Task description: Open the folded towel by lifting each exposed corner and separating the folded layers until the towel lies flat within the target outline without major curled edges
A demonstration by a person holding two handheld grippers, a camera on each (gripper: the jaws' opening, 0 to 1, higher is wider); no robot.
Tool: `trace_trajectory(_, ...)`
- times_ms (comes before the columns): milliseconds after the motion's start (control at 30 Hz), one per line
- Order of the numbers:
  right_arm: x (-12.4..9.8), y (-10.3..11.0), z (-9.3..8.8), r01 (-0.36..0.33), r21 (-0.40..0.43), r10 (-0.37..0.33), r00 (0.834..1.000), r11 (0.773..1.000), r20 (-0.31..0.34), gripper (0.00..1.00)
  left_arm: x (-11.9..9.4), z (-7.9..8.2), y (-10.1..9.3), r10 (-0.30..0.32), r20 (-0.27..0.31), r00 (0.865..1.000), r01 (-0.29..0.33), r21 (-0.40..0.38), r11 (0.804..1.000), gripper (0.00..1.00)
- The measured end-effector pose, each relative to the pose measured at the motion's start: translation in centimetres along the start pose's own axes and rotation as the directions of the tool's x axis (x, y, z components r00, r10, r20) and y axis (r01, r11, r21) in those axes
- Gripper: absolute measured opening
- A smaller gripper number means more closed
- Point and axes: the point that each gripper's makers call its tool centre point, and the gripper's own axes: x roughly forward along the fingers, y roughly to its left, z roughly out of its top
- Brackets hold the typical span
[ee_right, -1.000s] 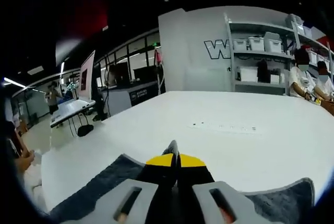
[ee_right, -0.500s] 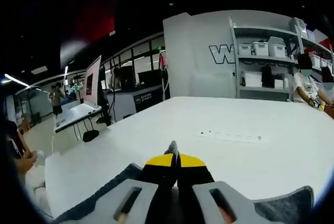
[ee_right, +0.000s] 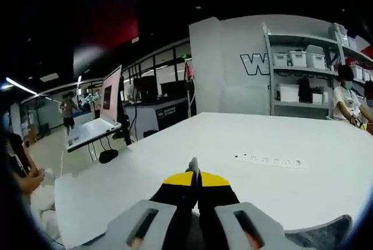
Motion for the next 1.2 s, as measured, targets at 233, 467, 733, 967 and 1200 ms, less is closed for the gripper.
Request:
trace_trajectory(233, 0.5, 1.4, 0.3, -0.023, 0.002, 0.023, 1.0, 1.0, 0.002, 0.0, -1.1, 0.5, 0.5, 0.016, 0.017, 1.0, -0.016, 0.002, 1.0, 0.0)
trace_trajectory(467, 0.6, 3.0, 0.8, -0.048, 0.005, 0.047, 0.999, 0.999, 0.012, 0.0, -1.9, 1.0, 0.9, 0.015, 0.045, 0.999, -0.014, -0.019, 1.0, 0.0)
trace_trajectory(733, 1.1, 5.0, 1.8, -0.076, -0.001, 0.076, 0.997, 0.997, 0.033, 0.0, -3.6, 1.3, 1.9, 0.038, 0.058, 0.998, -0.037, -0.019, 0.999, 0.0)
trace_trajectory(967, 1.2, 5.5, 2.4, -0.085, 0.009, 0.085, 0.995, 0.996, 0.049, 0.0, -4.2, 1.9, 2.7, 0.058, 0.075, 0.996, -0.056, -0.022, 0.998, 0.0)
trace_trajectory(1200, 1.2, 6.4, 3.4, -0.093, -0.001, 0.093, 0.994, 0.996, 0.063, 0.0, -5.0, 2.5, 3.3, 0.076, 0.084, 0.994, -0.075, -0.015, 0.997, 0.0)
